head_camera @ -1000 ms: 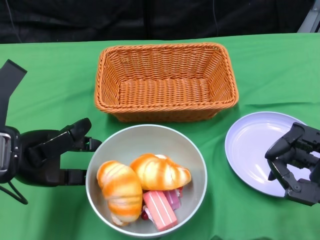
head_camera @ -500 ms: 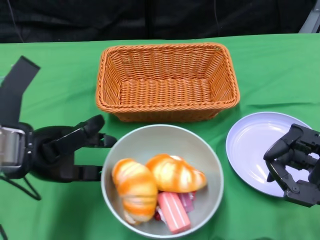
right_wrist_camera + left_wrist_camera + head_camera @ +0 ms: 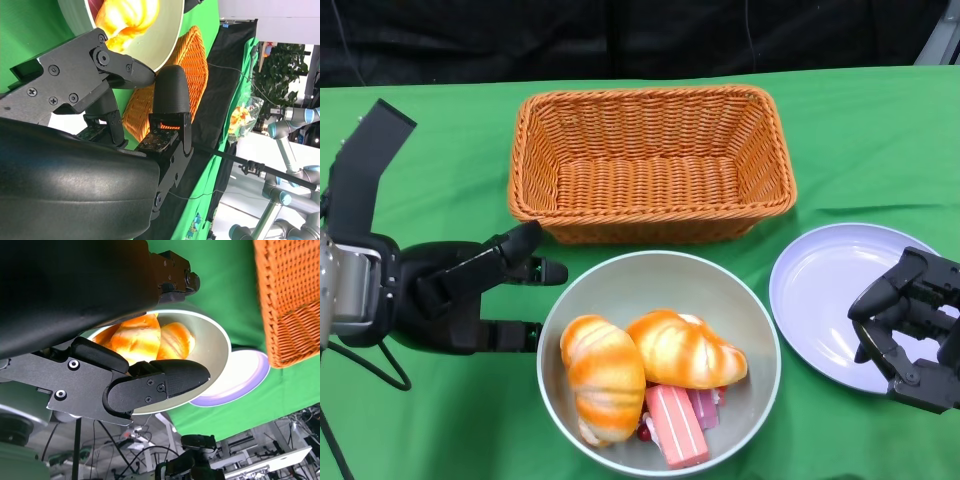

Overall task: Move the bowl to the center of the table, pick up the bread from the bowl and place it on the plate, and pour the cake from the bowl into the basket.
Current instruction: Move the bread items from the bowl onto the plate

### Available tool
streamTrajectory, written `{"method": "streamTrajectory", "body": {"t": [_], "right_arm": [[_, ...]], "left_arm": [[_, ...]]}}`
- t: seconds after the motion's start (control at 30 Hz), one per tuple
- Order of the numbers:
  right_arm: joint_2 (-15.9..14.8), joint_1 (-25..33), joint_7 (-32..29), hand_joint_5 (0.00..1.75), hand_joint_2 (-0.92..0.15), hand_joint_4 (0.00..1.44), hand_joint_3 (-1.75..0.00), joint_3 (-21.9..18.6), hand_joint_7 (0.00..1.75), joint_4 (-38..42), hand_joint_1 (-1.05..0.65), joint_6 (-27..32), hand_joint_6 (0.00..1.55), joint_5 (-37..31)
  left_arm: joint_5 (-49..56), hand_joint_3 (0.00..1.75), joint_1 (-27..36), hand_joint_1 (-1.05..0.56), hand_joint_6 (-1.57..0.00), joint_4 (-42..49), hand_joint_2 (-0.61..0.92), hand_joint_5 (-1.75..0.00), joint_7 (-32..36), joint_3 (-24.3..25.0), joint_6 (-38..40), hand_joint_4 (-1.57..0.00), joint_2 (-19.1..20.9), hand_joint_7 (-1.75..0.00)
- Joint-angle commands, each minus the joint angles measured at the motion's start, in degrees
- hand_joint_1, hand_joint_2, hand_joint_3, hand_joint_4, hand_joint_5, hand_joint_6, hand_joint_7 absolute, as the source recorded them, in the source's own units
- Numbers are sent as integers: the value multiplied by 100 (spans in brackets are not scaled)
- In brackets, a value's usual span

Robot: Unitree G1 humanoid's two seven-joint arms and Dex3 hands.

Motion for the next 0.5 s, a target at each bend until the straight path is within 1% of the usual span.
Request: {"method": "streamTrajectory", "body": {"t": [0.03, 0.2, 0.3, 0.5], "right_arm": [[-27, 10, -4, 157, -63, 73, -81, -41, 129, -50, -20, -107, 71, -8], [-34, -4, 32, 156, -63, 72, -82, -54, 129, 16, -20, -150, 71, 29], [-34, -7, 35, 156, -62, 72, -83, -55, 129, 24, -19, -151, 71, 38], [-12, 3, -1, 157, -61, 73, -83, -29, 129, -26, -21, -90, 72, 13]], "left_arm": [[-5, 65, 35, -73, 0, -114, 92, 0, -3, 60, -102, -1, 199, 0], [46, 64, 142, -72, 0, -254, 92, 0, 56, 154, -199, 0, 437, 0], [34, 63, 156, -72, 0, -274, 92, 0, 68, 156, -212, 0, 474, 0], [-7, 61, 264, -69, 0, -354, 92, -2, -112, 347, -391, -3, 947, 0]]}}
